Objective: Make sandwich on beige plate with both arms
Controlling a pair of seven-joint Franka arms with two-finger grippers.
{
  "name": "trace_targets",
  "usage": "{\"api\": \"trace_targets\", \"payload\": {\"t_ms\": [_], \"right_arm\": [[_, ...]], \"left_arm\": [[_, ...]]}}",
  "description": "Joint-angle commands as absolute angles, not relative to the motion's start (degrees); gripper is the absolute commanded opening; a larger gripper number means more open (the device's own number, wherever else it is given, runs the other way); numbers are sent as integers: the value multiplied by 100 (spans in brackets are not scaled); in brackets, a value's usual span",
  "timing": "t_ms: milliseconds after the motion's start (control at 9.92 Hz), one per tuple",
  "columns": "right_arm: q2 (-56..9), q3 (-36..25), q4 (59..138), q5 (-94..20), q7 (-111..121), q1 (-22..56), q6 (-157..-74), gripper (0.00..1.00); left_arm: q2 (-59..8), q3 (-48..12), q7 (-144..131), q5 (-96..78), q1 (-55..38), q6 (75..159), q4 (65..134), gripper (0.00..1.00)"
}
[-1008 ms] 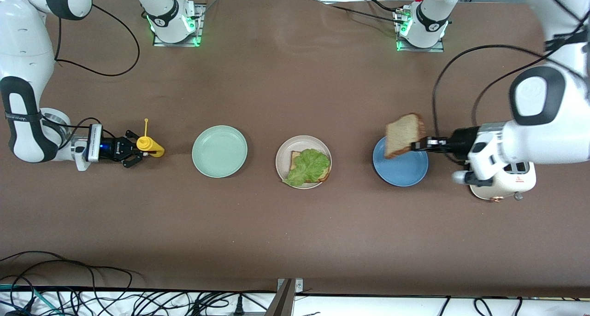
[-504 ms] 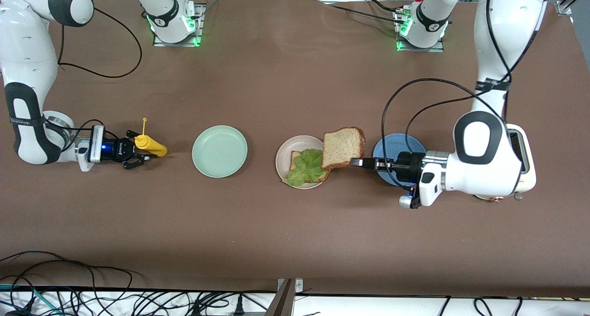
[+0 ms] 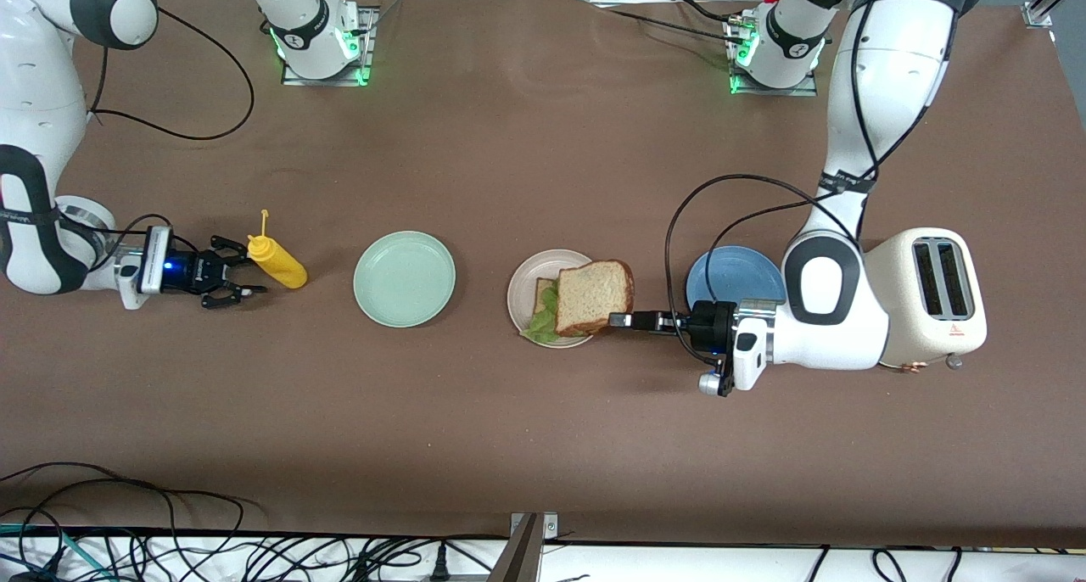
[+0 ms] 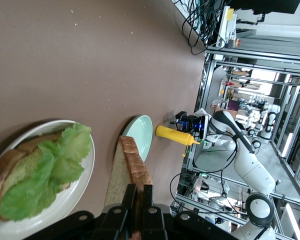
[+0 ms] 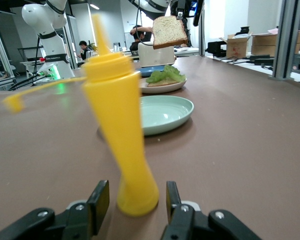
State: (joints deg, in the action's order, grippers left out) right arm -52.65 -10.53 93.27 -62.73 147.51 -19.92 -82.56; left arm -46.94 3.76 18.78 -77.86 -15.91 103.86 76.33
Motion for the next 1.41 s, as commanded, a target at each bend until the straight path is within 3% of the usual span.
{"api": "trace_targets", "payload": {"t_ms": [0, 202, 705, 1209, 1310], "right_arm": [[-5300, -1002, 8564, -5803, 14268, -2214, -8104, 54], [-5186, -1098, 7844, -5276, 13050, -2268, -7639, 53], [-4053, -1125, 7227, -3511, 9710, -2013, -7770, 55], [-3017, -1090, 7242, -1980, 5958, -1294, -7937, 58], [-2849, -1090, 7277, -1812, 5176, -1161, -7902, 59]], "left_arm": [[-4895, 448, 2101, -8339, -1801, 10564, 7558, 0], [-4904, 457, 2100, -8473, -1968, 10931, 7725, 0], [-4922, 448, 2275, -8543, -2179, 11249, 8024, 0], [-5062, 448, 3073, -8665, -2206, 11364, 8112, 0], [-5132, 448, 3459, -8701, -2163, 11364, 8086, 43]]}}
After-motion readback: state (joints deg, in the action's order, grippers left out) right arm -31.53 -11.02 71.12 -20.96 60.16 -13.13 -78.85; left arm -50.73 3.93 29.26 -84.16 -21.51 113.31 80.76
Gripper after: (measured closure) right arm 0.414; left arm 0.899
